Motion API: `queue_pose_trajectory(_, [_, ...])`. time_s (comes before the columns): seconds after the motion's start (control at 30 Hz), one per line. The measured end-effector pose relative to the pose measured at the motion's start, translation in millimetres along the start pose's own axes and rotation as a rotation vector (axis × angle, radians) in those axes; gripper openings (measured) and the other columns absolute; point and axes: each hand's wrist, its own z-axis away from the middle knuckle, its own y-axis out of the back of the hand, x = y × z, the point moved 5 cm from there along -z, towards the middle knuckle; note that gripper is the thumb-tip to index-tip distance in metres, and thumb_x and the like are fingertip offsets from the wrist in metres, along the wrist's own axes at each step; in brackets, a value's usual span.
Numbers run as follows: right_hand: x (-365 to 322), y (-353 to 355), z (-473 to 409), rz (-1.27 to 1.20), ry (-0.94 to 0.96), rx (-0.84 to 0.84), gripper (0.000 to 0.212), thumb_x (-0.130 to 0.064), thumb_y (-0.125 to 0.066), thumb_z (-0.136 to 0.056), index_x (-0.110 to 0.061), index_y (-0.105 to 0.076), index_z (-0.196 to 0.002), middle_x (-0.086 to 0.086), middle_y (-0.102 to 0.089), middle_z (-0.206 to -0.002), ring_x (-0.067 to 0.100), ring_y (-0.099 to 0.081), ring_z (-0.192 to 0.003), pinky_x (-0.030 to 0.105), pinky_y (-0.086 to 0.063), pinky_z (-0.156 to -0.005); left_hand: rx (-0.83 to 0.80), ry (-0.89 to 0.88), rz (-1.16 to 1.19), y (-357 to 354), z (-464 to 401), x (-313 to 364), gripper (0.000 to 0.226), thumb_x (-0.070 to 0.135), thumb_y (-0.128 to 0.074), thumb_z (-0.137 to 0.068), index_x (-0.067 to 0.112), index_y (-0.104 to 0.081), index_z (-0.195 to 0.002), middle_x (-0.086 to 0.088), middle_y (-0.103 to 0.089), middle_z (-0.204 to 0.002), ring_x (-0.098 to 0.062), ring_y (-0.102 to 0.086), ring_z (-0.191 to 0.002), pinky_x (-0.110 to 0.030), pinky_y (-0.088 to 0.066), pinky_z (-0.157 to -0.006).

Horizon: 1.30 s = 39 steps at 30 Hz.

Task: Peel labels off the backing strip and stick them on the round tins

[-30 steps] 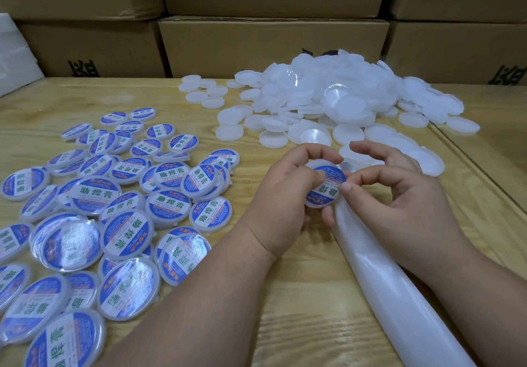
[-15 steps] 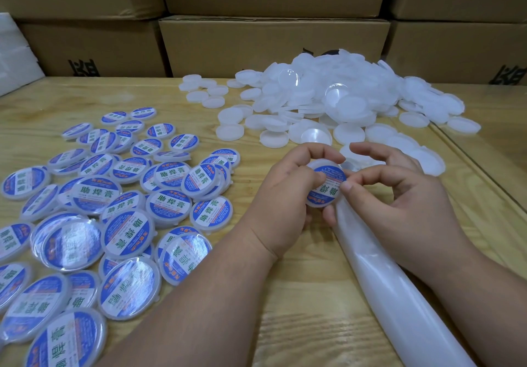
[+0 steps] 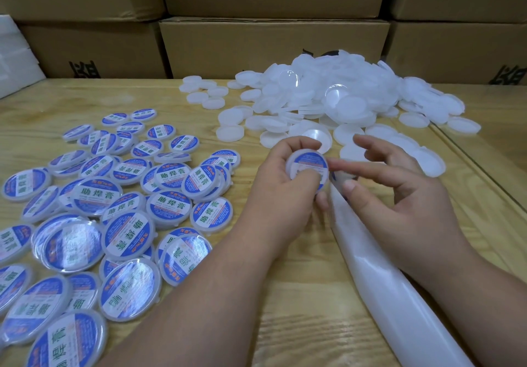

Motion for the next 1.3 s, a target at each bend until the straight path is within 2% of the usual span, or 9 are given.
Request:
queue_pose_trajectory(0.23, [8.4,9.8,-3.1,-0.071,-0.041,0.139,0.022,-0.026,-0.061,-0.083,-0.043,-0.073,-0.091,-0.017,-0.061,-0.131,0.003,-0.059,-0.122,0.021,-0.05,-0.088,0.088,-0.067,-0.047,11.2,-2.3,2.2,0.034,0.007,-0.075,-0.088,0.027,-0.054,-0.106,0.003,-0.079,-0.094,-0.011,-0.052,-0.046,-0.017,-0.043,-0.045])
queue_pose_trajectory(0.4, [6.5,7.2,-1.7,-0.074,-0.05,0.14,0.027,-0.02,-0.058,-0.081,-0.04,-0.076,-0.08,-0.021,-0.064,-0.12,0.005,-0.062,-0.104,0.008,-0.043,-0.077,0.145,-0.017,-0.093,14.6,-3.3,1.7,0.011,0.036,-0.056,-0.103,0.03,-0.061,-0.11,0.004,-0.079,-0.092,-0.012,-0.055,-0.048,-0.018,-0.04,-0.042])
queue_pose_trajectory(0.5, [6.8,8.5,-1.9,-0.082,-0.058,0.158,0.024,-0.017,-0.058,-0.08,-0.036,-0.073,-0.076,-0.015,-0.066,-0.118,-0.001,-0.062,-0.098,0.007,-0.041,-0.071,0.139,0.003,-0.06,14.5,-2.9,0.6,0.039,0.052,-0.032,-0.107,0.029,-0.063,-0.108,-0.004,-0.079,-0.085,-0.014,-0.055,-0.042,-0.02,-0.038,-0.038])
queue_pose_trajectory(0.6, [10.8,10.2,-2.2,-0.066,-0.069,0.158,0.033,-0.004,-0.063,-0.087,-0.033,-0.072,-0.076,-0.016,-0.066,-0.115,-0.003,-0.061,-0.089,0.006,-0.041,-0.067,0.251,0.1,-0.057,19.3,-3.5,-4.1,0.073,0.07,-0.017,-0.101,0.029,-0.071,-0.073,-0.007,-0.067,-0.055,-0.018,-0.043,-0.032,-0.021,-0.035,-0.037])
queue_pose_trajectory(0.7, [12.1,11.0,-1.7,-0.065,-0.078,0.152,0.041,0.004,-0.061,-0.089,-0.033,-0.073,-0.075,-0.015,-0.067,-0.113,0.0,-0.06,-0.081,0.006,-0.041,-0.064,0.318,0.155,0.15,25.6,-6.7,-7.7,0.082,0.074,-0.018,-0.098,0.019,-0.055,-0.052,-0.005,-0.04,-0.039,-0.019,-0.032,-0.031,-0.021,-0.031,-0.039])
queue_pose_trajectory(0.8, [12.2,10.8,-1.4,-0.068,-0.081,0.146,0.042,0.003,-0.061,-0.089,-0.033,-0.074,-0.074,-0.015,-0.067,-0.112,0.001,-0.059,-0.075,0.006,-0.041,-0.063,0.224,0.169,0.512,27.6,-11.4,-7.3,0.072,0.058,-0.024,-0.106,0.021,-0.044,-0.047,0.003,-0.025,-0.04,-0.013,-0.022,-0.033,-0.019,-0.025,-0.038])
queue_pose_trajectory(1.1, [13.5,10.3,-2.2,-0.076,-0.078,0.147,0.043,0.002,-0.061,-0.089,-0.035,-0.073,-0.072,-0.012,-0.068,-0.11,-0.004,-0.06,-0.083,0.008,-0.042,-0.063,0.093,0.12,1.099,40.6,-10.0,1.1,0.022,0.028,-0.055,-0.082,0.026,-0.053,-0.06,0.005,-0.032,-0.041,-0.006,-0.031,-0.035,-0.019,-0.024,-0.042])
queue_pose_trajectory(1.17, [13.5,10.5,-2.2,-0.079,-0.071,0.154,0.035,-0.007,-0.061,-0.086,-0.038,-0.073,-0.074,-0.013,-0.068,-0.109,-0.002,-0.061,-0.088,0.01,-0.043,-0.065,0.098,0.137,1.16,41.8,-11.4,-0.6,0.033,0.019,-0.042,-0.092,0.026,-0.058,-0.063,0.005,-0.034,-0.041,-0.006,-0.033,-0.034,-0.019,-0.026,-0.04])
queue_pose_trajectory(1.3, [14.0,10.9,-1.8,-0.074,-0.082,0.183,0.028,-0.019,-0.055,-0.078,-0.04,-0.073,-0.074,-0.014,-0.069,-0.107,0.001,-0.06,-0.086,0.01,-0.043,-0.066,0.091,0.167,1.16,40.5,-13.9,1.1,0.057,0.047,-0.035,-0.108,0.026,-0.065,-0.065,0.006,-0.033,-0.039,-0.005,-0.032,-0.032,-0.018,-0.026,-0.038])
